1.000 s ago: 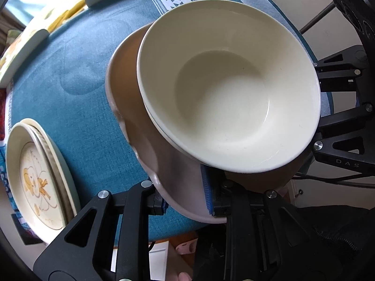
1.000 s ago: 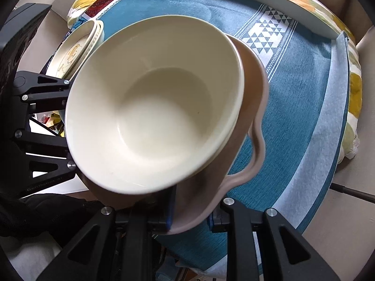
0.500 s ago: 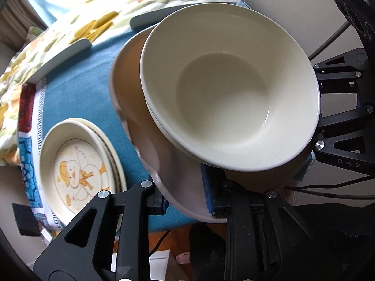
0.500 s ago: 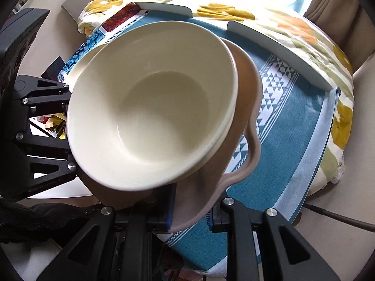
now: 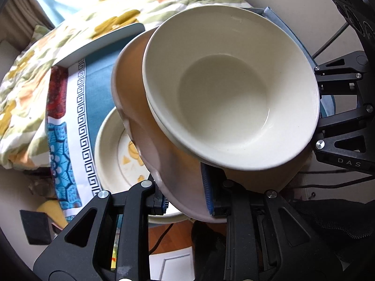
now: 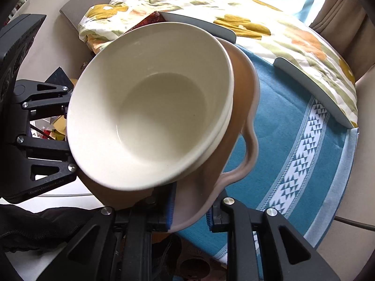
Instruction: Organize plates and bowls
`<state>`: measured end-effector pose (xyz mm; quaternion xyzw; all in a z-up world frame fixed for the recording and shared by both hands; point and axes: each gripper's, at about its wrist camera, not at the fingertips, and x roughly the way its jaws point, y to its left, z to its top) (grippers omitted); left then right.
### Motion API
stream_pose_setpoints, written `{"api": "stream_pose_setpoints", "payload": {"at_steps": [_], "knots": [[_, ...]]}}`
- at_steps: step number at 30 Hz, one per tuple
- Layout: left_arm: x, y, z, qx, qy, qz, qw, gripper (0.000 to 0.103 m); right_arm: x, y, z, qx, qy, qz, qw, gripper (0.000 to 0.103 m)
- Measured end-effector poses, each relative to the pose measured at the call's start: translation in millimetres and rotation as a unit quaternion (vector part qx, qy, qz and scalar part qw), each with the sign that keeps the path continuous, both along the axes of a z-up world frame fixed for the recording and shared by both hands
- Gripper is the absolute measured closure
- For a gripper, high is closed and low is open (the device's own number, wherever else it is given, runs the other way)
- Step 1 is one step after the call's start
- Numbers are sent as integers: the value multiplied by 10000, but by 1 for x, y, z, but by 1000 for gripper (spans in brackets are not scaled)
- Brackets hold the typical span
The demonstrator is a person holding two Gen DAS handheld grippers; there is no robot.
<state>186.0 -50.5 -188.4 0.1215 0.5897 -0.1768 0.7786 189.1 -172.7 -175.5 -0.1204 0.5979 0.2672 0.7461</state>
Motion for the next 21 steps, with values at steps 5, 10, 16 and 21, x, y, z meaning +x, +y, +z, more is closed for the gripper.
{"api": "stream_pose_setpoints", "payload": {"at_steps": [5,10,16,21], "knots": [[6,42,-18,106,107,-254,9996,82,-2,46,-17,12,63,-278,9996,84],[12,68,-37,75,246,-429,9987,82,-2,72,-33,-26,151,-512,9986,84],[11,80,-53,12,345,-568,9978,82,-8,84,-44,-127,232,-668,9974,84],[13,81,-62,-107,433,-553,9975,82,-10,82,-49,-185,258,-797,9963,84]]}}
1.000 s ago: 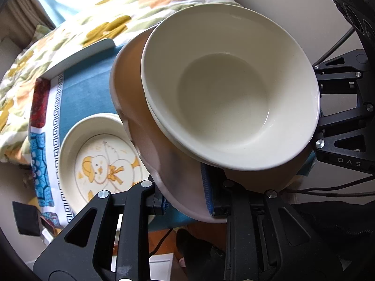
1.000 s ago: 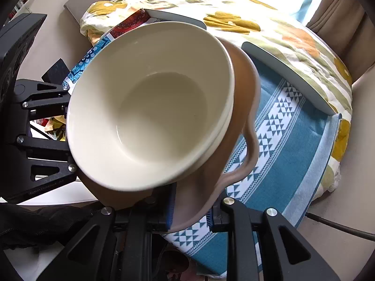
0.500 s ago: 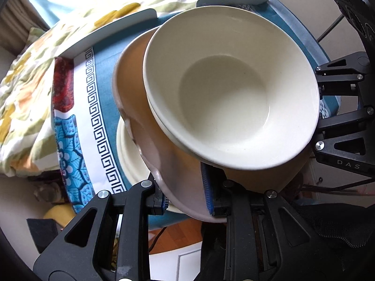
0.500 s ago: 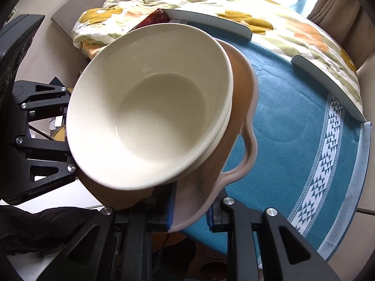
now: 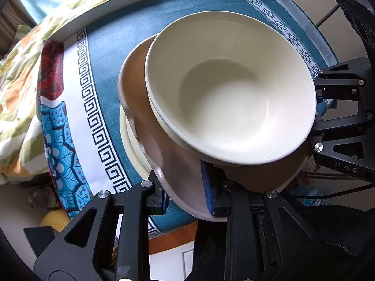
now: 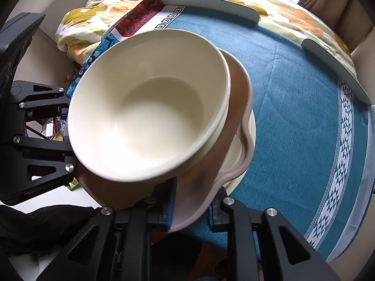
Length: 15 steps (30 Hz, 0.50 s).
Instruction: Organize plates and bowls
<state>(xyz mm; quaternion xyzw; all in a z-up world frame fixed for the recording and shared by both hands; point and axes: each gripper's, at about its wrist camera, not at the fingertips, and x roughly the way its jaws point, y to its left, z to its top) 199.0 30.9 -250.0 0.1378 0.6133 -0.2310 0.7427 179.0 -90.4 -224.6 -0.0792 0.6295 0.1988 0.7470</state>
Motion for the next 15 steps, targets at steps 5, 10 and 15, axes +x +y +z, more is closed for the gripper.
{"api": "stream_pose_setpoints", "payload": {"at_steps": [5,10,15], "knots": [[3,1,-2,15,76,74,9999,82,2,0,-1,-19,8,-102,9999,84],[7,2,-2,101,185,150,9997,82,5,1,-1,-5,33,-171,9998,84],[8,0,4,243,113,126,9996,81,7,1,1,-93,101,-258,9996,84]]}}
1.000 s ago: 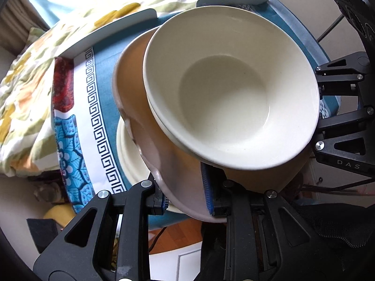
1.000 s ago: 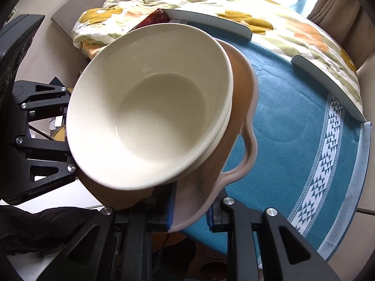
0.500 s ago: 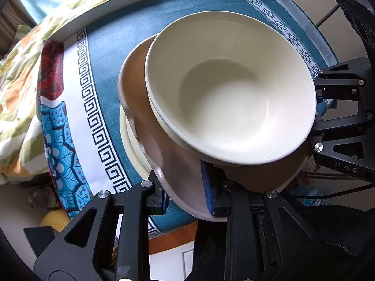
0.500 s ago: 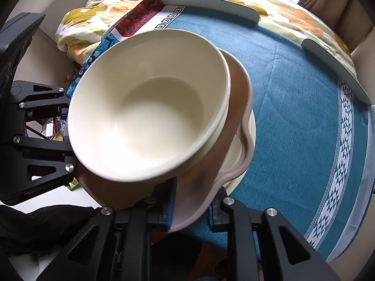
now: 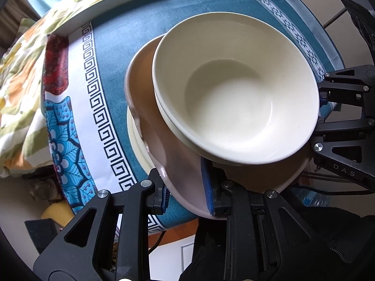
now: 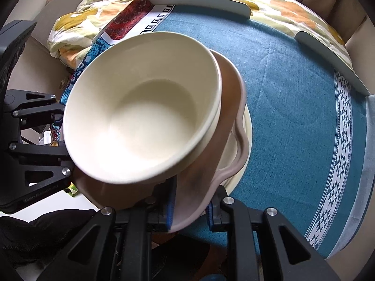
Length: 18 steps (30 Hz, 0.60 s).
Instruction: Organize plates and bowls
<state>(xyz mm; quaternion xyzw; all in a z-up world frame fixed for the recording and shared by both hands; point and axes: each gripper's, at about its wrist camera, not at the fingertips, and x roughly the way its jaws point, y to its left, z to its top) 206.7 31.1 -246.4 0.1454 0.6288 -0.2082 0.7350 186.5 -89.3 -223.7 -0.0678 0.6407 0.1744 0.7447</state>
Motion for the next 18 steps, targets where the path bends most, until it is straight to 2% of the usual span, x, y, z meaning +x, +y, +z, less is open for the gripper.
{"api": "stream_pose_setpoints", "payload": {"at_steps": [6,18], "knots": [[3,1,6,142,85,27,9999,78,5,3,0,-81,216,-65,9997,84],[1,0,9,271,156,-2,9995,77,4,2,10,-224,285,-186,9992,83]]}}
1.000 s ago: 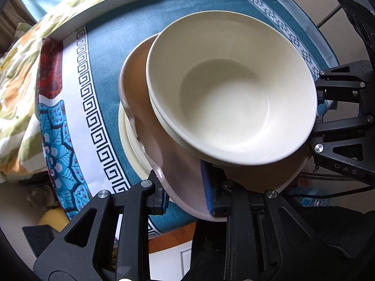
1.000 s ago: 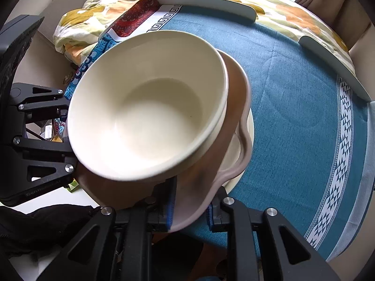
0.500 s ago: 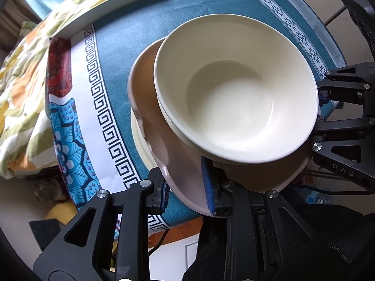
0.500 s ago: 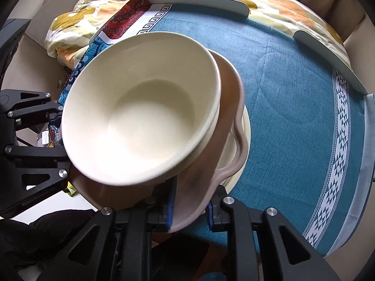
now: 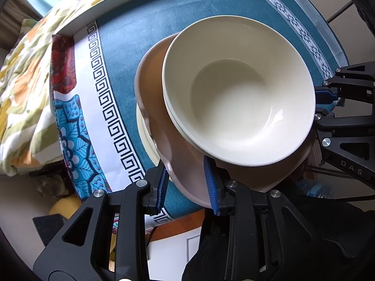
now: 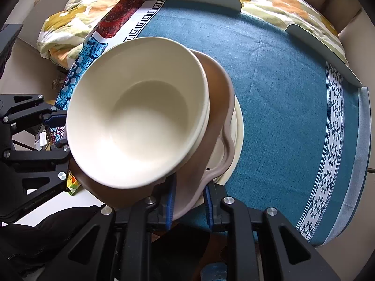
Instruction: Organize plates and bowls
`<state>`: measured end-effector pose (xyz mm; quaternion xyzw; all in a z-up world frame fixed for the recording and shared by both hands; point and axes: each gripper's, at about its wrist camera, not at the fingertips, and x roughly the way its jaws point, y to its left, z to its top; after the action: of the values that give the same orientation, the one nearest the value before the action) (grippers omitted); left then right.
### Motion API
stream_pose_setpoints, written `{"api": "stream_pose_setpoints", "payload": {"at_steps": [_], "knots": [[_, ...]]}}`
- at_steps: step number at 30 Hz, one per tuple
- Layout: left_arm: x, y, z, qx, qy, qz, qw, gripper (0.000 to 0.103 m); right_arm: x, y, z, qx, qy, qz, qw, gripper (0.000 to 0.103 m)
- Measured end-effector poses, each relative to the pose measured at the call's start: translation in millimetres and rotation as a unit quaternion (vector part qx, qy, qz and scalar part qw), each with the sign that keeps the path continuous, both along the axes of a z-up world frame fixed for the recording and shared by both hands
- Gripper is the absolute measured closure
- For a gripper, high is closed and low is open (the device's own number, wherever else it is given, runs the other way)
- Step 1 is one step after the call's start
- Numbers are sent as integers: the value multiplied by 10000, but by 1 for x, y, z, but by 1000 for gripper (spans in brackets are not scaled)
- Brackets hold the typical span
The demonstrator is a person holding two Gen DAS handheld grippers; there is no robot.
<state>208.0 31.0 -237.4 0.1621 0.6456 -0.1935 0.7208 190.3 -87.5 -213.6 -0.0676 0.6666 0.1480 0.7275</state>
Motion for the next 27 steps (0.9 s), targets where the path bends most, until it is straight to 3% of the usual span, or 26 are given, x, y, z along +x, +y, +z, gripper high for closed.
{"api": "stream_pose_setpoints", "payload": {"at_steps": [9,18,23,27], "knots": [[-4,0,6,61,67,-54,9999,77,-3,-5,7,60,9,-52,10000,83],[-20,9,41,-43,-33,5,10000,76,-17,-19,40,196,-203,-388,9989,83],[-44,16,87,-178,-791,335,9961,76,-43,-29,76,332,-676,-490,9960,83],[-81,18,141,-452,-1662,767,9821,76,-76,-44,125,536,-1390,-657,9867,83]]}}
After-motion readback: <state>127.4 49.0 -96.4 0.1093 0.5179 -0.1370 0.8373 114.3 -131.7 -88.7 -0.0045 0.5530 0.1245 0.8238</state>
